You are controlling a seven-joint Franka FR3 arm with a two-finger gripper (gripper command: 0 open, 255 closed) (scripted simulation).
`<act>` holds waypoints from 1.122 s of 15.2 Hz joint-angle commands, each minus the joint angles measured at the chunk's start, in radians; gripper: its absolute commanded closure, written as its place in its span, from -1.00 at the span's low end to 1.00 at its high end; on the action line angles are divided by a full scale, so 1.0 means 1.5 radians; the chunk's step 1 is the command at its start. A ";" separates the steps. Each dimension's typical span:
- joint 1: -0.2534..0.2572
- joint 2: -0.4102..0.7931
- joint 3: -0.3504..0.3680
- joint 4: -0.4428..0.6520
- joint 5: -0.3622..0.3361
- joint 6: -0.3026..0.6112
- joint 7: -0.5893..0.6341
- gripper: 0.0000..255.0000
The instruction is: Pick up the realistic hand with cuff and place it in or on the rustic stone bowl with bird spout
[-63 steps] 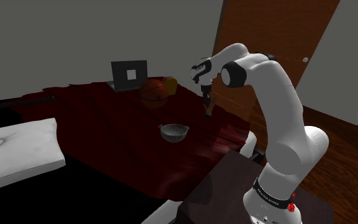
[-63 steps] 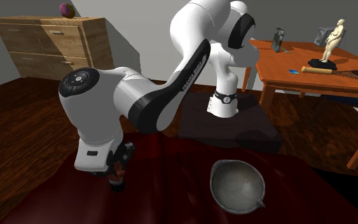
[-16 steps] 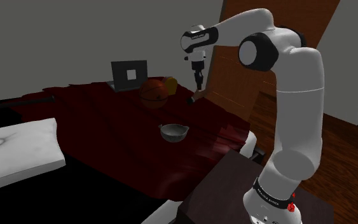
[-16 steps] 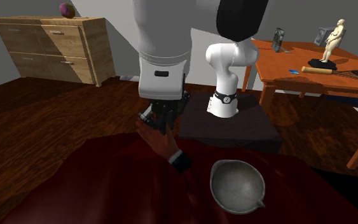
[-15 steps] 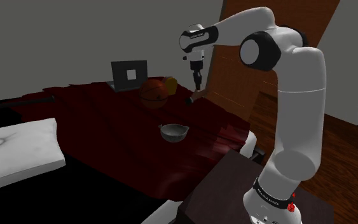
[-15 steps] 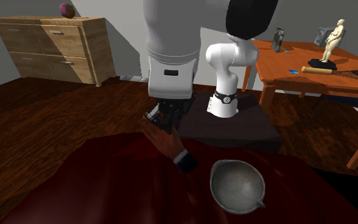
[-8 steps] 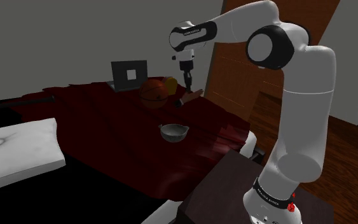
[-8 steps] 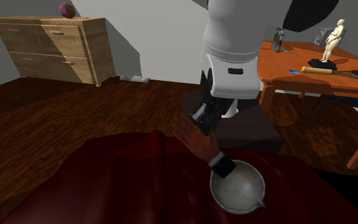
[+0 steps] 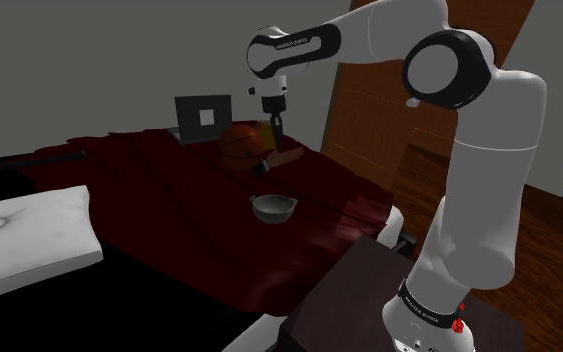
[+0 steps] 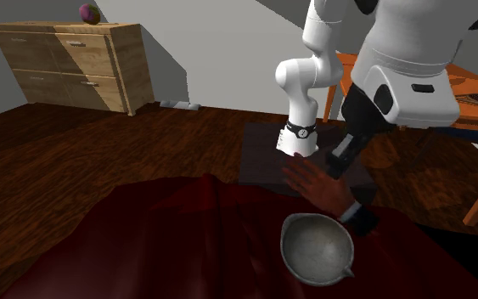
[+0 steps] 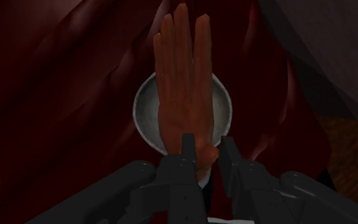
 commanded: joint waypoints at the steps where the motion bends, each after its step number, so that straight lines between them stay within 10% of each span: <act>1: 0.015 0.005 0.011 0.009 0.005 -0.006 0.026 1.00; 17: 0.014 0.037 0.014 -0.092 0.014 0.127 0.026 1.00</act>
